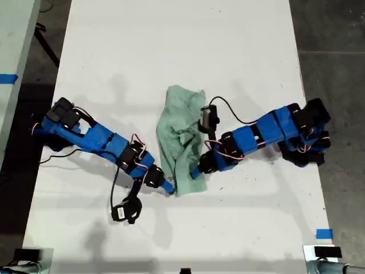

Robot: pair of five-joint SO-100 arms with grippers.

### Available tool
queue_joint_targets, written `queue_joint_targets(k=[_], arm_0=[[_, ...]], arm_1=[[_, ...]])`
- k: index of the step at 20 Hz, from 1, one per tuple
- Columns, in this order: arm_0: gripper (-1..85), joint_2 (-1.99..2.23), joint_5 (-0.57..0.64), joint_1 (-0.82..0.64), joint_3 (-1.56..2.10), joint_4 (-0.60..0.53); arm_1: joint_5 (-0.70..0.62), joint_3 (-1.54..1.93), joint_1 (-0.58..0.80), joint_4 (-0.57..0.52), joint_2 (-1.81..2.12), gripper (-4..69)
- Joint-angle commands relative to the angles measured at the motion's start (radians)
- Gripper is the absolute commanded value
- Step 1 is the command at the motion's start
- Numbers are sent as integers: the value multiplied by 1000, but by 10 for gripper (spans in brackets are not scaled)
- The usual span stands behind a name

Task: Fold t-shirt

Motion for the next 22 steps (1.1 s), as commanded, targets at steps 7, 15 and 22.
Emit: queue_joint_targets(k=[7,15,22], arm_0=[[256,-123,-40,-77,-115,8],[0,-170,-84,-92,-130,12],[0,-106,-78,-78,-106,78]], arm_1=[[-52,-40,2,-173,-133,192],[-48,-140,-9,-183,-233,-11],[-55,-152,-20,-305,-244,-11]])
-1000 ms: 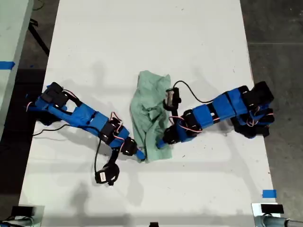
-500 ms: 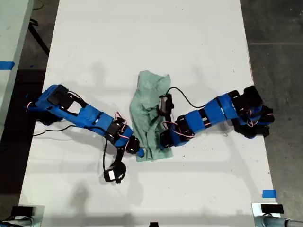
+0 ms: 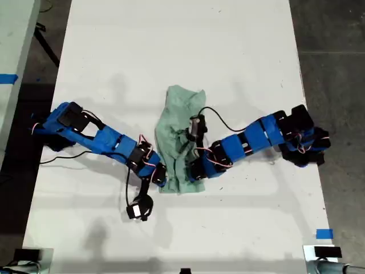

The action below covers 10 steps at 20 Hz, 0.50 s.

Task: Fold t-shirt

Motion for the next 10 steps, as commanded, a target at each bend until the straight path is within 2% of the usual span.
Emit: queue_joint_targets(k=[1,2,3,4,7,10], arm_0=[[1,63,3,-5,8,51],[47,87,12,-3,5,55],[144,129,12,3,-3,94],[184,183,0,8,-15,170],[252,290,3,8,-12,310],[262,239,25,-12,-20,293]], arm_1=[[-14,-44,-9,-38,-12,-11],[-12,-46,-2,-26,-14,-12],[-14,-48,3,-11,-11,-12],[-15,-48,5,3,-8,-12],[-12,-48,9,3,-11,-12],[-14,-48,17,2,-12,-13]])
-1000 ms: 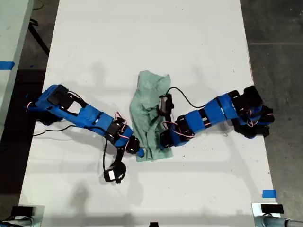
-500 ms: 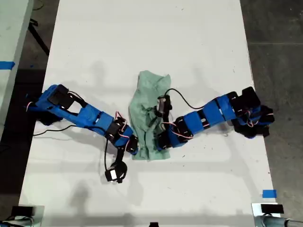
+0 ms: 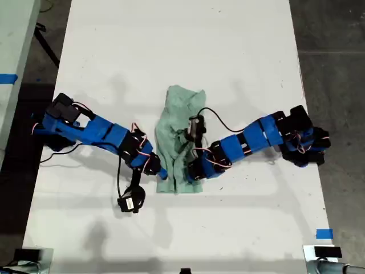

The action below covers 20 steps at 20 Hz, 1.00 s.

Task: Fold t-shirt

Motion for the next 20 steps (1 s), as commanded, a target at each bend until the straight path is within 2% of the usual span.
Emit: queue_joint_targets(k=[1,8,10,11,12,13,17,20], arm_0=[[262,0,9,-21,-43,-23],[258,-272,-5,-11,-167,-193],[206,-321,-6,-2,-190,-210],[138,-322,-3,-2,-190,-213],[25,-327,-18,5,-189,-201],[0,-337,-20,9,-190,-195],[0,-272,-20,37,-189,-97],[0,-202,-14,86,-187,-98]], arm_1=[[-14,-32,15,17,5,-13],[8,-31,-6,37,9,-13],[20,-31,-17,41,9,-13],[25,-31,-21,41,9,-13],[31,-31,-25,41,9,-13],[35,-31,-29,41,9,-13],[51,-29,-41,37,8,-13],[69,-38,-92,0,29,-13]])
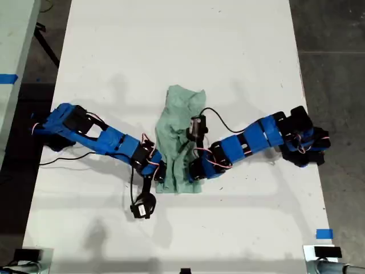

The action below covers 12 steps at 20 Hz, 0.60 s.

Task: Fold t-shirt

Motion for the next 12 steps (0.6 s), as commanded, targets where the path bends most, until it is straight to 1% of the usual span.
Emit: queue_joint_targets(k=[1,4,6,7,8,11,12], arm_0=[[0,117,-3,71,-9,20],[0,213,-14,123,-9,-11],[0,272,-20,129,-2,0],[0,304,-20,115,15,17],[0,330,2,87,34,35],[0,394,77,-29,54,101],[0,420,107,-72,64,107]], arm_1=[[29,-49,-74,-11,49,-13],[81,-52,-114,-15,141,-13],[81,-52,-98,9,212,-13],[69,-49,-77,49,258,-13],[40,-34,-46,66,304,-13],[-72,61,83,84,446,-13],[-107,135,140,46,509,-13]])
